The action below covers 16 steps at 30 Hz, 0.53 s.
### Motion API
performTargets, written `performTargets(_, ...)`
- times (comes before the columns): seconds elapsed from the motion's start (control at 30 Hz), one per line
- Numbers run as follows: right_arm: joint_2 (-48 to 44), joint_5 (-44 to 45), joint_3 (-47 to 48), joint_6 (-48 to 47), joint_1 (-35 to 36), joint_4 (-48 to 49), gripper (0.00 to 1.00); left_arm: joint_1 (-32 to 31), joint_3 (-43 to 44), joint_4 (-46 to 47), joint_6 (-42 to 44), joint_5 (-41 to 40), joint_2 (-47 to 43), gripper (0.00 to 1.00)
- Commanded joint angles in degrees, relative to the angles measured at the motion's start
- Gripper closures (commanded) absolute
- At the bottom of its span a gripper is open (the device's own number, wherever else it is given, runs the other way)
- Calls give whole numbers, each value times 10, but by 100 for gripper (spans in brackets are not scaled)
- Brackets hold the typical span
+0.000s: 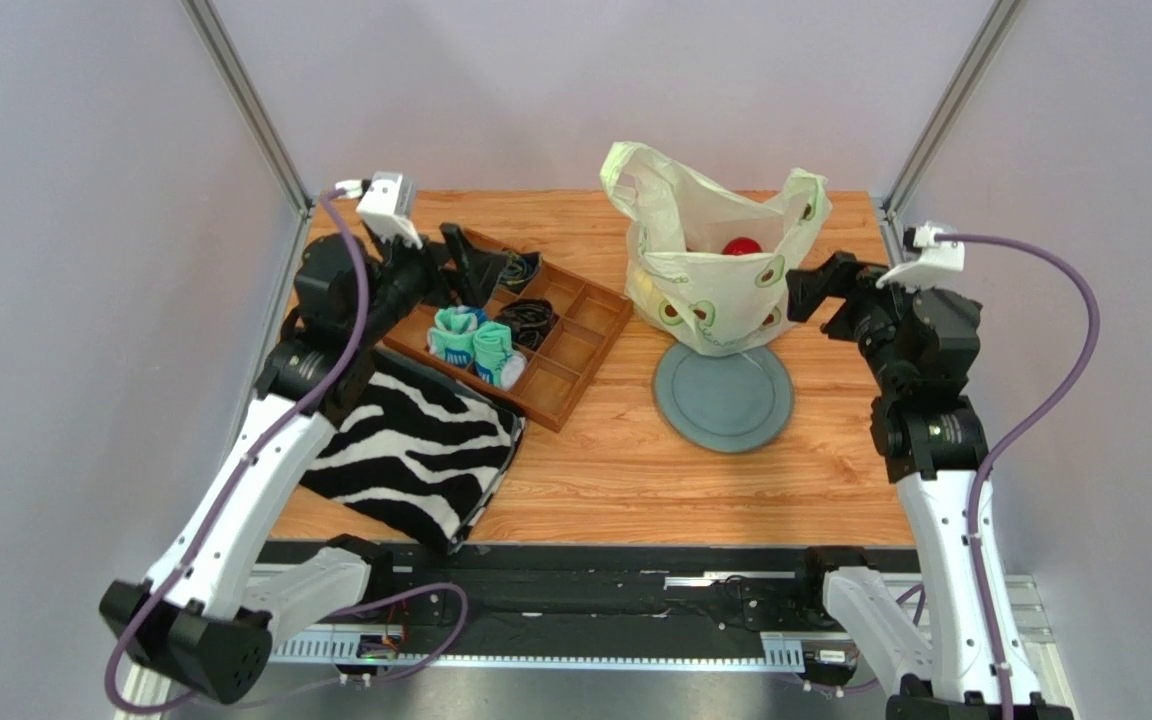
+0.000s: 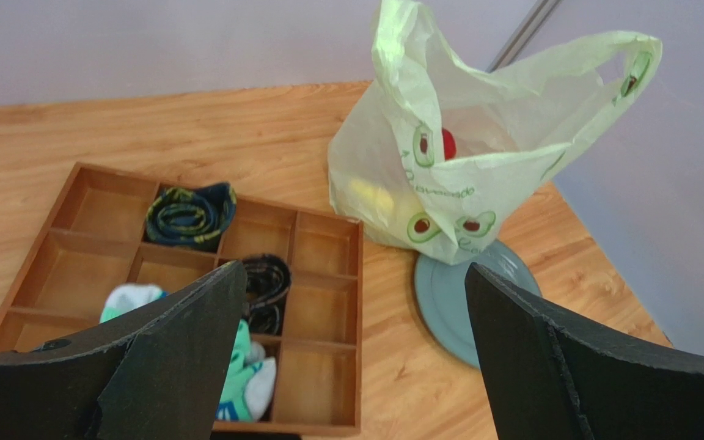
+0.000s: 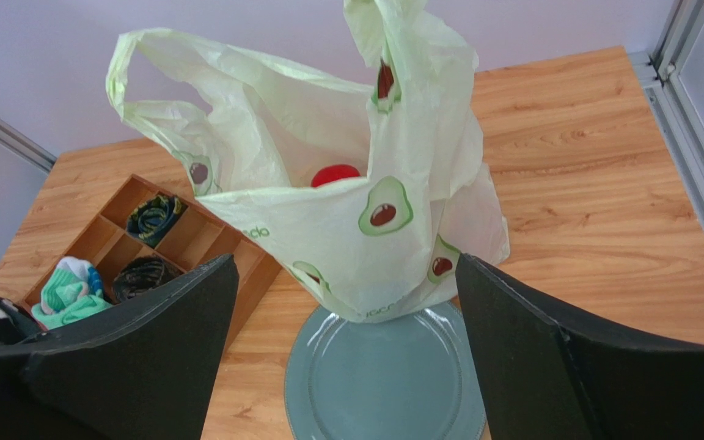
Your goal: Place the fruits into the plastic bag
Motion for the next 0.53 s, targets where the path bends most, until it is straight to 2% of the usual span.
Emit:
performTargets(0.0,-60,4,-48,-7,0,22,7,-1,-42,-88,32,-12,-82,2)
performTargets(0.2,-111,24,-101,-20,0,7,7,-1,-63,-161,72,-43,-164,2)
performTargets(0.5,-124,22,-111,-19,0,-4,7,-1,-60,-193,101,-58,-180,1)
